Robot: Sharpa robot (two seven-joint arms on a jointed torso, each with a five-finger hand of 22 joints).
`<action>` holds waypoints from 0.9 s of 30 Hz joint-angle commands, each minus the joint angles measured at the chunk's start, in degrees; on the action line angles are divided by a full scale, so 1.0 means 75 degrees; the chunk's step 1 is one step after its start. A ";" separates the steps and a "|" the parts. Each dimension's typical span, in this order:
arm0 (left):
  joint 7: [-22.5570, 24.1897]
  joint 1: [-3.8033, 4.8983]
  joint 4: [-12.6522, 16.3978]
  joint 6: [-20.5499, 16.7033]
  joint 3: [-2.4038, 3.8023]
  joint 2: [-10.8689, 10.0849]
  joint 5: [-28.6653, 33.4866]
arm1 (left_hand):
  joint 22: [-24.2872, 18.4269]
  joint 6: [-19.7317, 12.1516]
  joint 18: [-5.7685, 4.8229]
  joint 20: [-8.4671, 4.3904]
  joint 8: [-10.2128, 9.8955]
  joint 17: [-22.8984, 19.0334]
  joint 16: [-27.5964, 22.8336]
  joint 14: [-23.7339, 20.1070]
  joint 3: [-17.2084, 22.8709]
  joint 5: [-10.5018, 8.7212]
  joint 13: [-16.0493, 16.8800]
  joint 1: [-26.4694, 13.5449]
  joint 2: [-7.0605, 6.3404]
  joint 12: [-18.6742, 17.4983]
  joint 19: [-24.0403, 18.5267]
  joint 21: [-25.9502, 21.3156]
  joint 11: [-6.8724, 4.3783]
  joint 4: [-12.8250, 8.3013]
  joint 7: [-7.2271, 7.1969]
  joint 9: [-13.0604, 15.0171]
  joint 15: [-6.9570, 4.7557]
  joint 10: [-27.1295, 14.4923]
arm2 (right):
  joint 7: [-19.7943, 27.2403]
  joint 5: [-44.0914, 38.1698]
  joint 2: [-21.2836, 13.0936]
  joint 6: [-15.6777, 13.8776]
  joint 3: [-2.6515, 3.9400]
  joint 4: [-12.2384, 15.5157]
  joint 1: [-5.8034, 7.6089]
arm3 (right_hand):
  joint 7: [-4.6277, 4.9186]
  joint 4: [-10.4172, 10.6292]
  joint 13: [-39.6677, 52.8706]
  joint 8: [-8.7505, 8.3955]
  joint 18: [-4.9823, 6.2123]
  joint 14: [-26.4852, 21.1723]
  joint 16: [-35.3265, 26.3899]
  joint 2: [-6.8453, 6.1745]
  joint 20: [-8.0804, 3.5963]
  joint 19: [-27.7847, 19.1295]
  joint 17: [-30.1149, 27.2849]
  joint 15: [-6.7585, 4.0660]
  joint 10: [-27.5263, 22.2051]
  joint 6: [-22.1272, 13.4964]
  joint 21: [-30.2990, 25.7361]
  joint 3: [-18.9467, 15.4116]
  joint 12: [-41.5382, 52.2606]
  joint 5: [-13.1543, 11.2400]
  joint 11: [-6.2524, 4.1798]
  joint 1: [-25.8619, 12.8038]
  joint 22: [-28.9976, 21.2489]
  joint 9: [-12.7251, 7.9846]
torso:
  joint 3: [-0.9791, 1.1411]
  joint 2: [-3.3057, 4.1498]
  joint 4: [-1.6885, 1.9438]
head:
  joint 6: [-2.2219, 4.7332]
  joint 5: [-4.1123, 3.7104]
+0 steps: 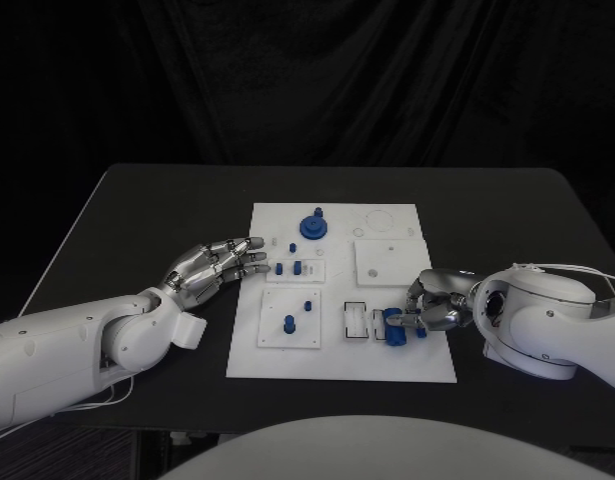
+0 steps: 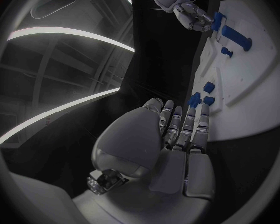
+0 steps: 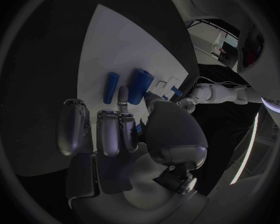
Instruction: Assemble the parts on the task board
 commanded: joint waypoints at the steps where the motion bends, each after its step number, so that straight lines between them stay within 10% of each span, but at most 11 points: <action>1: 0.0110 -0.0017 0.0012 0.0058 0.0006 0.0013 0.0036 | -0.0010 -0.0005 0.0062 0.0018 0.0051 0.0009 0.0026 -0.0022 0.0047 0.0041 0.0009 0.0005 0.0055 0.0045 0.0048 0.0005 0.0056 -0.0003 0.0054 -0.0002 -0.0013 0.0008 | -0.0228 0.0018 0.0022 0.0132 0.0000 -0.0040 -0.0081 | 0.0006 -0.0007 0.2009 -0.0061 -0.0061 0.0578 -0.0033 0.0009 -0.0057 0.0306 0.0933 -0.0015 0.0795 -0.0054 -0.0026 -0.0047 0.0020 -0.0048 -0.0005 -0.0058 0.1476 -0.0031 | 0.0000 0.0003 -0.0001 | -0.0001 -0.0016; 20: 0.0064 -0.0064 0.0003 0.0052 0.0006 0.0029 0.0036 | -0.0020 -0.0015 0.0064 0.0018 0.0050 0.0008 0.0024 -0.0028 0.0086 0.0063 0.0007 0.0017 0.0049 0.0042 0.0050 0.0005 0.0057 -0.0015 0.0059 -0.0004 -0.0013 0.0006 | 0.0222 0.0143 0.0272 -0.0211 0.0000 -0.0353 -0.0339 | 0.0068 -0.0032 0.2009 -0.0374 -0.0026 0.0561 -0.0088 0.0114 -0.0007 0.0221 0.0844 0.0035 0.0795 -0.0050 -0.0161 -0.0162 0.0020 -0.0095 0.0053 -0.0080 0.1427 -0.0225 | -0.0002 -0.0005 0.0001 | -0.0001 -0.0023; 27: 0.0052 -0.0075 -0.0001 0.0057 0.0006 0.0037 0.0036 | -0.0020 -0.0015 0.0064 0.0018 0.0050 0.0008 0.0024 -0.0028 0.0086 0.0063 0.0007 0.0017 0.0049 0.0042 0.0050 0.0005 0.0057 -0.0015 0.0059 -0.0004 -0.0013 0.0006 | 0.0196 0.0387 0.0339 -0.0129 0.0000 -0.0435 -0.0351 | 0.0066 -0.0640 0.2009 -0.0652 -0.0016 0.0560 -0.0107 -0.0061 -0.0001 0.0170 0.0828 0.0027 0.0795 0.0002 -0.0141 0.0226 0.0020 0.1891 0.0045 0.1293 0.1417 -0.0383 | -0.0001 -0.0004 0.0002 | -0.0001 -0.0025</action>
